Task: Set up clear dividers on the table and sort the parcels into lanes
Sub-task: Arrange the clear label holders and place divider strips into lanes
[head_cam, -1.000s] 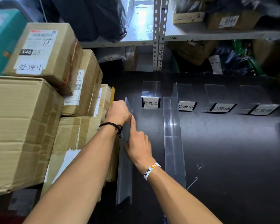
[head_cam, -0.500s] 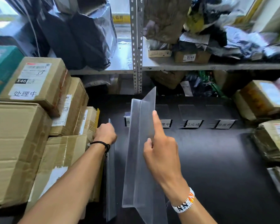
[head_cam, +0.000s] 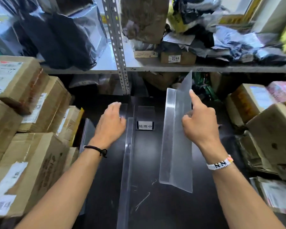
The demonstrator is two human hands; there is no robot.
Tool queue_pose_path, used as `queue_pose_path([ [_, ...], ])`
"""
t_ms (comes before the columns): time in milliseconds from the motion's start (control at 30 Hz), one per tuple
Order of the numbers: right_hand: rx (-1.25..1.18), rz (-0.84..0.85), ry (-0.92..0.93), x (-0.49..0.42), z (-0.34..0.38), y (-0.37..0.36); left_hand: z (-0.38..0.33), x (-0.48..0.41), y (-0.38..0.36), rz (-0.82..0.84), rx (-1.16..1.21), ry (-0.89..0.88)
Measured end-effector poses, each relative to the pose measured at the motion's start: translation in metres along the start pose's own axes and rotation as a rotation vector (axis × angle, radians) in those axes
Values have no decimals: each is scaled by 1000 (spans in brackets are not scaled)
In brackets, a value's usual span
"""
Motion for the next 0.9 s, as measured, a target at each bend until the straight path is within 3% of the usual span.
queue_pose_path([
  [133,53,125,-7,-12,-25,-13,-92,30,-44,238,339,-96],
  [233,63,190,-22,-20,-40,-31,-123,45,-88,427,555,3],
  [367,113,227,-65,-38,-57,-61,-126,42,-136,507,754,100],
  [901,263,386,-157,-41,-109,-114,-113,45,-195,628,775,286],
])
Point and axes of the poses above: each hand's wrist, its own x-axis away from the middle knuckle, its own y-axis out of the back of the hand, z = x × y, the point moved 4 cm from there along -x, towards the middle knuckle, and after that the axes turned 10 degrees about -x, right-handed, at the moved point
